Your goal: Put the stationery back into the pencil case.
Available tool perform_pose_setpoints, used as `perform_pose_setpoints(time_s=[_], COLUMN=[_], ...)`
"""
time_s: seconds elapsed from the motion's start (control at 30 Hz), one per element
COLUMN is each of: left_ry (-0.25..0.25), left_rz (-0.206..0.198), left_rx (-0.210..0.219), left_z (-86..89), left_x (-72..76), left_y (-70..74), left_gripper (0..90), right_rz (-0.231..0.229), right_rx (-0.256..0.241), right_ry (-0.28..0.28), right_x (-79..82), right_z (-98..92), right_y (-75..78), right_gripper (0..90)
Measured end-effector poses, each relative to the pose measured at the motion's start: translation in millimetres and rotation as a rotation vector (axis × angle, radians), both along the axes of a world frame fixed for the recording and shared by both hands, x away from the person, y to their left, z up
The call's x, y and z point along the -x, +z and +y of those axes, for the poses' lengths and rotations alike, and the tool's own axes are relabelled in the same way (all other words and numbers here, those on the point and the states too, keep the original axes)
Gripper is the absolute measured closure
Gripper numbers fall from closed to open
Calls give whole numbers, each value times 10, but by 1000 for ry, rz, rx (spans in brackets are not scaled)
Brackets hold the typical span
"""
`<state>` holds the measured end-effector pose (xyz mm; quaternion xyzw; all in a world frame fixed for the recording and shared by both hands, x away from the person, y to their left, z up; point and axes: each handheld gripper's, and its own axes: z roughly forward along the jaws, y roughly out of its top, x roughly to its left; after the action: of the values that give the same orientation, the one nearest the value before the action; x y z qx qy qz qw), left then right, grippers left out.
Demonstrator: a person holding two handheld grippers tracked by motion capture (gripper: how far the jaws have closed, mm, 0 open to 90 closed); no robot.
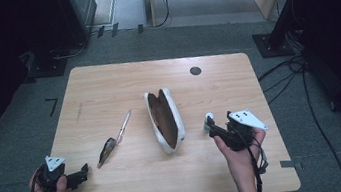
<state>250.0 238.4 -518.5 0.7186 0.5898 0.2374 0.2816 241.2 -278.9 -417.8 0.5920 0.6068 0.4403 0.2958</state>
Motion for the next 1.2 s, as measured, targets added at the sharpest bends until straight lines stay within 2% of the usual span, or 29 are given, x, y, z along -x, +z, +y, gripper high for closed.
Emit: perform_pose_setpoints(time_s=[0.17,0.3,0.37,0.5,0.67,0.8,0.9,1.07,1.2], left_ry=[1,1,2,1,1,1,1,2,1], left_rz=[0,0,-1,0,0,0,0,-1,0], left_rx=[0,0,1,0,0,0,0,1,0], left_z=[-1,-1,-2,-1,-1,-1,-1,-2,-1], left_x=[-3,-3,-3,-3,-3,-3,-3,-3,-3], left_y=[0,0,-1,0,0,0,0,-1,0], left_gripper=[0,0,0,0,0,0,0,0,0], right_rz=[23,31,46,56,75,95,104,88,79], right_rx=[24,6,14,23,28,45,39,47,76], right_ry=[-3,16,37,42,87,93,88,95,104], right_x=[-21,-31,-52,-95,-241,-337,-372,-403,-430], right_z=[-144,-175,-172,-168,-99,-56,-43,-6,35], right_y=[-79,-158,-246,-323,-445,-525,-566,-583,-566], right_gripper=[334,369,381,387,419,428,436,475,500])
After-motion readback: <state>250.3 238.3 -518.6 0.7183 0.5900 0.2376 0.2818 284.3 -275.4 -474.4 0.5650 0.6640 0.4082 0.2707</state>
